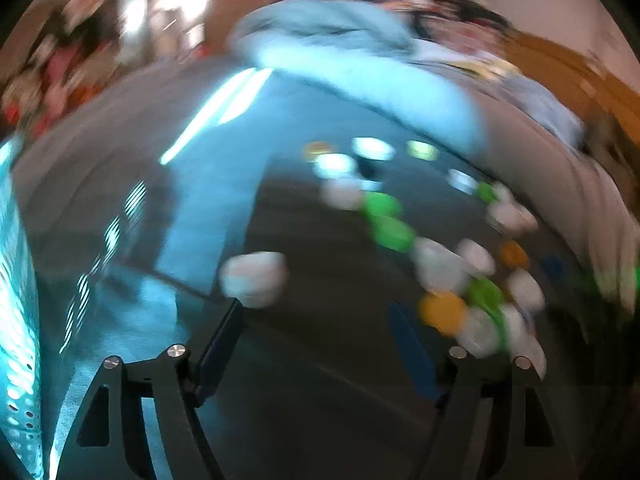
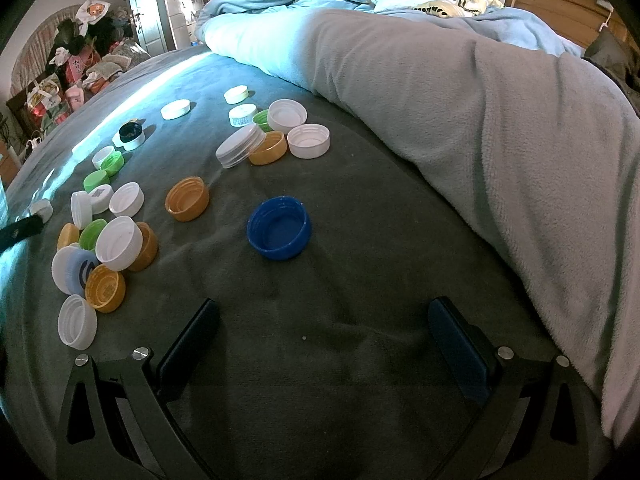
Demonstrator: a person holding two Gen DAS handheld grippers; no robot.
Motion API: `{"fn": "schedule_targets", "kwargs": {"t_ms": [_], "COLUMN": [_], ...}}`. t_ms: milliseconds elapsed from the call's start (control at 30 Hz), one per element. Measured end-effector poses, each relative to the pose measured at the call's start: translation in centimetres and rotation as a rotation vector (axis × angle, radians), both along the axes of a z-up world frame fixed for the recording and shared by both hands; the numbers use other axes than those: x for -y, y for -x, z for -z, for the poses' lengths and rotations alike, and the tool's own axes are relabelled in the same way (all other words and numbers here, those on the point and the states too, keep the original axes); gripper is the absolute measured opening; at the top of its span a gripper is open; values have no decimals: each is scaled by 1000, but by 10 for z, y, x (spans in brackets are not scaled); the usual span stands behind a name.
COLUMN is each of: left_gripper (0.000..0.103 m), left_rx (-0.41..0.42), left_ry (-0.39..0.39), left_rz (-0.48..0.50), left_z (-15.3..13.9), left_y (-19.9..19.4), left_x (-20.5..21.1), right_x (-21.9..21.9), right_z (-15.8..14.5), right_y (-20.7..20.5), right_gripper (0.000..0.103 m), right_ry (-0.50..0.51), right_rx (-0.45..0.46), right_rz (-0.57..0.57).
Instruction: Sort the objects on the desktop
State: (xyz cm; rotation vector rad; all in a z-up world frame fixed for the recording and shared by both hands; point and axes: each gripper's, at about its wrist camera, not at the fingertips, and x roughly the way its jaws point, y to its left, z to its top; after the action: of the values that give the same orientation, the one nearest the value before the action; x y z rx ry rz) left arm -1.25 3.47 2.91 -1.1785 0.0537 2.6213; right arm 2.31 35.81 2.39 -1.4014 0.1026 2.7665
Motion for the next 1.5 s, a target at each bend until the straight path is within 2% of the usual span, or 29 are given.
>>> {"fn": "schedule_targets", "kwargs": {"t_ms": [33, 100, 133, 167, 200, 233, 300, 467, 600, 1500], "left_gripper": [93, 96, 99, 103, 103, 103, 103, 103, 103, 103], "left_rx": [-29, -52, -39, 9, 45, 53, 65, 22, 34, 31], "left_ry": [38, 106, 154, 190, 195, 138, 98, 160, 129, 134], "left_rz": [33, 50, 63, 86, 82, 62, 46, 1, 2, 2], "left_z": [1, 5, 12, 22, 29, 29, 29, 31, 31, 30], "left_y": [-12, -25, -28, -27, -23, -19, -17, -24, -25, -27], "left_x": [-10, -23, -31, -37, -35, -29, -23, -35, -31, -31], "right_x": [0, 0, 0, 0, 0, 0, 0, 0, 0, -5], "right_z": [0, 0, 0, 0, 0, 0, 1, 1, 1, 0], "right_y": [0, 1, 0, 0, 0, 0, 1, 0, 0, -2], "right_gripper": [103, 103, 103, 103, 103, 103, 103, 103, 103, 103], "right_ry": [0, 0, 0, 0, -1, 0, 1, 0, -1, -6], "right_rx": [0, 0, 0, 0, 1, 0, -1, -1, 0, 0], "right_rz": [0, 0, 0, 0, 0, 0, 0, 0, 0, 0]}}
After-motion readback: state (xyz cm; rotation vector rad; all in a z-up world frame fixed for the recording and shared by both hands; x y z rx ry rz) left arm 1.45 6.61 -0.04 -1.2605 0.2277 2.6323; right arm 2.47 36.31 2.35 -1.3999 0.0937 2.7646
